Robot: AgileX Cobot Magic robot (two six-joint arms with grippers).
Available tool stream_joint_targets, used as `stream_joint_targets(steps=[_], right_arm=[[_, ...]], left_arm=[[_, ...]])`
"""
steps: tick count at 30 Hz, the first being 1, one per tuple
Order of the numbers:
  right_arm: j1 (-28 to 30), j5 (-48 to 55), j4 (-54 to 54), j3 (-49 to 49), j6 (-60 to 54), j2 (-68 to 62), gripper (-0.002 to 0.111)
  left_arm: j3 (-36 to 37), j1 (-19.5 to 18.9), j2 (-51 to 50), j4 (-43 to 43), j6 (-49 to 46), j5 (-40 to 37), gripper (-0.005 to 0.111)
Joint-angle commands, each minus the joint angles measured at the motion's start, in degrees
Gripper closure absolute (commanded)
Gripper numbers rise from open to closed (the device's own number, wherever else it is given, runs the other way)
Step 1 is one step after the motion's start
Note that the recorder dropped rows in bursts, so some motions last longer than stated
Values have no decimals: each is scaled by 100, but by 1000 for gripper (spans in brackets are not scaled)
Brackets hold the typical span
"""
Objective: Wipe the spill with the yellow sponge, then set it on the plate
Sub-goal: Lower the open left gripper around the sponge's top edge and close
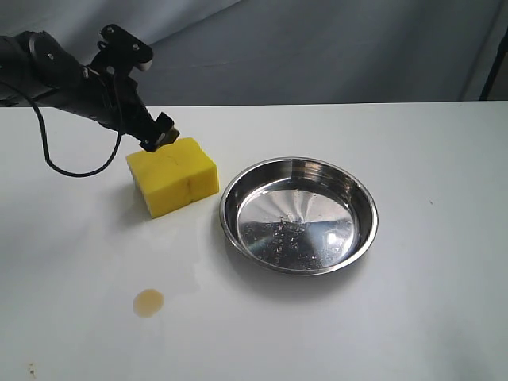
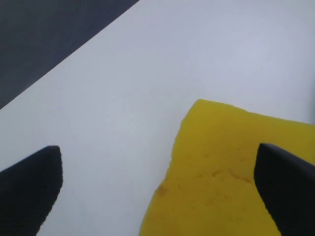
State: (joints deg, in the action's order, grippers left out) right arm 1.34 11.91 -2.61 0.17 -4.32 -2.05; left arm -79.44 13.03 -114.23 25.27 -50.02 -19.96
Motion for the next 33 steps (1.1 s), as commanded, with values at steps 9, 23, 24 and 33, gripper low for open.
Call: stream_joint_targets(steps=[9, 23, 24, 33], right_arm=[[-15, -44, 42, -17, 4, -14, 108], [-15, -44, 42, -17, 4, -14, 108], [-15, -44, 42, -17, 4, -14, 108], [-15, -44, 42, -17, 4, -14, 108]], left_arm=[[-24, 28, -346, 34, -23, -85, 2], [-24, 28, -712, 420, -298, -373, 2], [-24, 28, -712, 414, -298, -399, 2], [-208, 28, -712, 414, -298, -442, 2]])
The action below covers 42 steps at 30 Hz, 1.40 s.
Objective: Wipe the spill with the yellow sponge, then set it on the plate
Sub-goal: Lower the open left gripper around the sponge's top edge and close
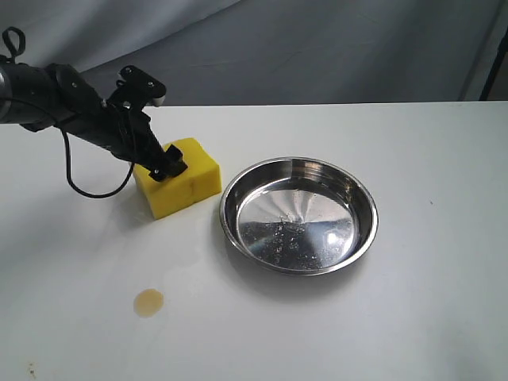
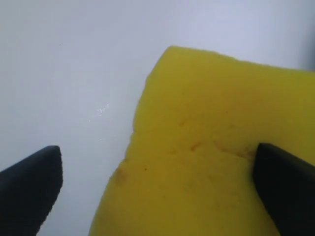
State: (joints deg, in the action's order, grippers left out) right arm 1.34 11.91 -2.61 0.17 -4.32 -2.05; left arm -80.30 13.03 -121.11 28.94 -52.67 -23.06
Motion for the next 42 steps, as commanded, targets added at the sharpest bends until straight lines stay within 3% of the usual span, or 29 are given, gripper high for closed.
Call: stream_joint_targets(steps=[1, 11, 16, 25, 42], right_arm=[[-15, -44, 42, -17, 4, -14, 108], [-15, -44, 42, -17, 4, -14, 108], [-15, -44, 42, -17, 4, -14, 108], [-15, -44, 42, -17, 4, -14, 108], [-15, -44, 42, -17, 4, -14, 108]], left_arm=[[-135, 28, -25, 47, -34, -133, 2], [-745, 28, -25, -243, -34, -1148, 2], [-762, 28, -59, -450, -34, -1164, 2], [-762, 28, -458, -85, -246, -1575, 2], [-762, 28, -603, -35, -270, -1488, 2]])
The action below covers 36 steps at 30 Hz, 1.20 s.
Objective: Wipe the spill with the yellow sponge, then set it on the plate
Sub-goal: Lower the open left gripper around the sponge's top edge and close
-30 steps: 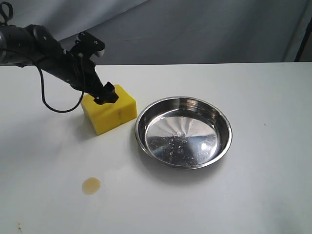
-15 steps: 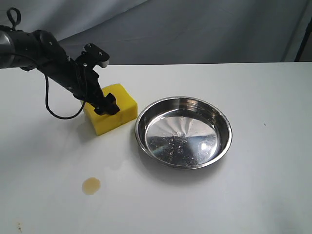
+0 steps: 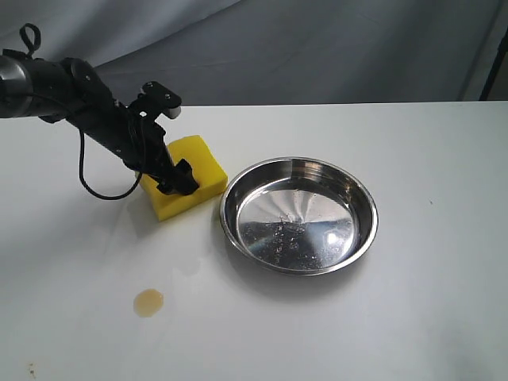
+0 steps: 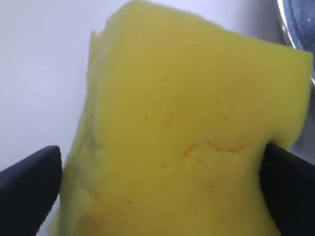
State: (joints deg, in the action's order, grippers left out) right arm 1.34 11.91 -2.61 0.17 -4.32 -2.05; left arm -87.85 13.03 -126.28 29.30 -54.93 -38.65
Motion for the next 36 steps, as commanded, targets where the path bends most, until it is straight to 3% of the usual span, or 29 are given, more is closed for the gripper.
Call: stream_joint_targets(steps=[1, 14, 24, 36], right_arm=[[-15, -44, 42, -17, 4, -14, 108], [-15, -44, 42, -17, 4, -14, 108], [-15, -44, 42, -17, 4, -14, 108], [-15, -44, 42, -17, 4, -14, 108]], left_arm=[[-7, 28, -86, -71, -44, 72, 2], [-78, 28, 131, -132, -44, -14, 2], [-156, 28, 552, -647, -59, -85, 2], [-156, 28, 468, -157, -125, -252, 2]])
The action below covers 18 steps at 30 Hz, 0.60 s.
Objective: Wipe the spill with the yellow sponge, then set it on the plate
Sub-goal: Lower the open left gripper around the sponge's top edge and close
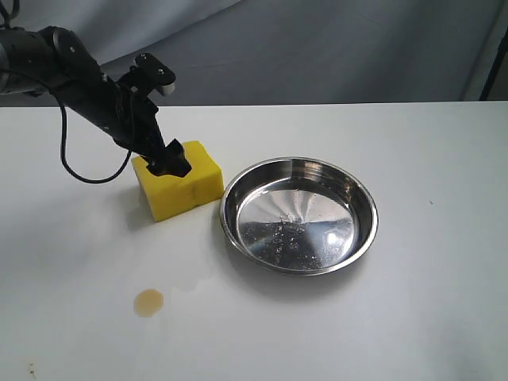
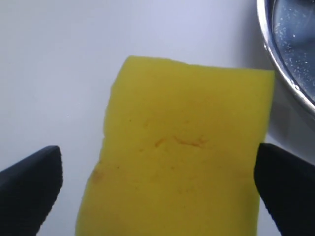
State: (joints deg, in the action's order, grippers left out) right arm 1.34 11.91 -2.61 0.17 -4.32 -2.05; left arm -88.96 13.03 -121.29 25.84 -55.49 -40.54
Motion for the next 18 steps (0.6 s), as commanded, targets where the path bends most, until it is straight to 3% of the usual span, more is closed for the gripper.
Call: stream_joint_targets(steps=[1, 9, 18], right_arm=[[-15, -44, 42, -17, 4, -14, 108], [-15, -44, 42, -17, 4, -14, 108], [-15, -44, 42, -17, 4, -14, 108]], left_arm=[[-44, 28, -64, 218, -83, -91, 2], [-44, 28, -398, 509, -920, -37, 2], [-44, 28, -424, 509, -964, 172, 2]])
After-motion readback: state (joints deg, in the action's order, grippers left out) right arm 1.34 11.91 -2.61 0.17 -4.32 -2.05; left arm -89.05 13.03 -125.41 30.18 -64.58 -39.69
